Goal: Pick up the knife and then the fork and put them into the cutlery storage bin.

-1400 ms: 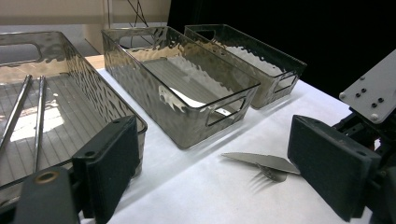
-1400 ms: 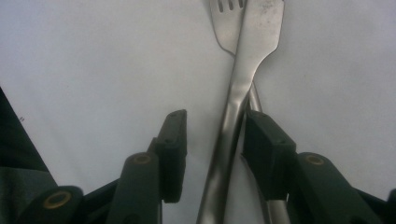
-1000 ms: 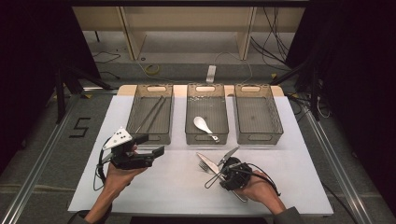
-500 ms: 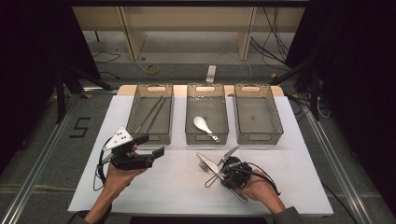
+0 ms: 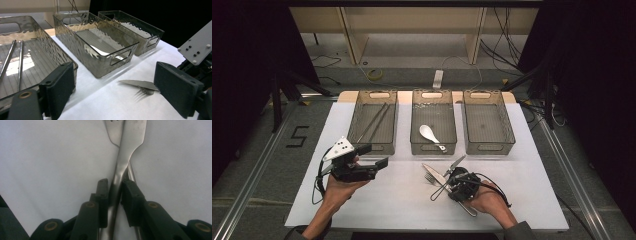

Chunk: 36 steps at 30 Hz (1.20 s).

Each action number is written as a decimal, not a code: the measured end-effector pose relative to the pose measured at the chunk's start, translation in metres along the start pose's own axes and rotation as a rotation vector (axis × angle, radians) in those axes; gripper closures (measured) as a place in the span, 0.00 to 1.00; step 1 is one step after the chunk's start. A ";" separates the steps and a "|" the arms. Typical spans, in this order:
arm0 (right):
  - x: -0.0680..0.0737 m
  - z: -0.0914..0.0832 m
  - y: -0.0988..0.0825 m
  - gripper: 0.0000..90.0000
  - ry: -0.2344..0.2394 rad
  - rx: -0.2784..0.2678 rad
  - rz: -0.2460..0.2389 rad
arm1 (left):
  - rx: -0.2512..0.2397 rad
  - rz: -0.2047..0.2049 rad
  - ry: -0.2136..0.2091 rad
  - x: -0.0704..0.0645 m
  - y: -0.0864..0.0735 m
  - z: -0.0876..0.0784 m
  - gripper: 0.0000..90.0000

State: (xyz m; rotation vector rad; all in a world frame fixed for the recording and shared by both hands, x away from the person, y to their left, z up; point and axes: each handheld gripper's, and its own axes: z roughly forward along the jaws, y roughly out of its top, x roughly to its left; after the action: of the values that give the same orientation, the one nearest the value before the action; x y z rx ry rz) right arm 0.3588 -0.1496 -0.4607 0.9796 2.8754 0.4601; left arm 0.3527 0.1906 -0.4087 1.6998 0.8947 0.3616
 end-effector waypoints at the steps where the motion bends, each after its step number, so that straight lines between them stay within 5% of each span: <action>1: 0.000 0.000 0.000 0.86 -0.001 -0.001 0.001 | 0.000 0.001 0.000 0.000 0.000 0.000 0.18; 22: -0.006 -0.003 -0.003 0.91 0.023 -0.033 0.003 | -0.002 0.005 0.000 0.000 0.000 0.000 0.18; 36: -0.027 -0.028 -0.008 0.91 0.058 -0.176 0.065 | -0.014 -0.006 0.002 0.001 0.001 -0.001 0.18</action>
State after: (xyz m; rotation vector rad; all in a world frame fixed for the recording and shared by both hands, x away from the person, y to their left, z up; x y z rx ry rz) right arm 0.3708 -0.1790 -0.4371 1.0480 2.7999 0.7442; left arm 0.3530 0.1925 -0.4080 1.6840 0.8964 0.3650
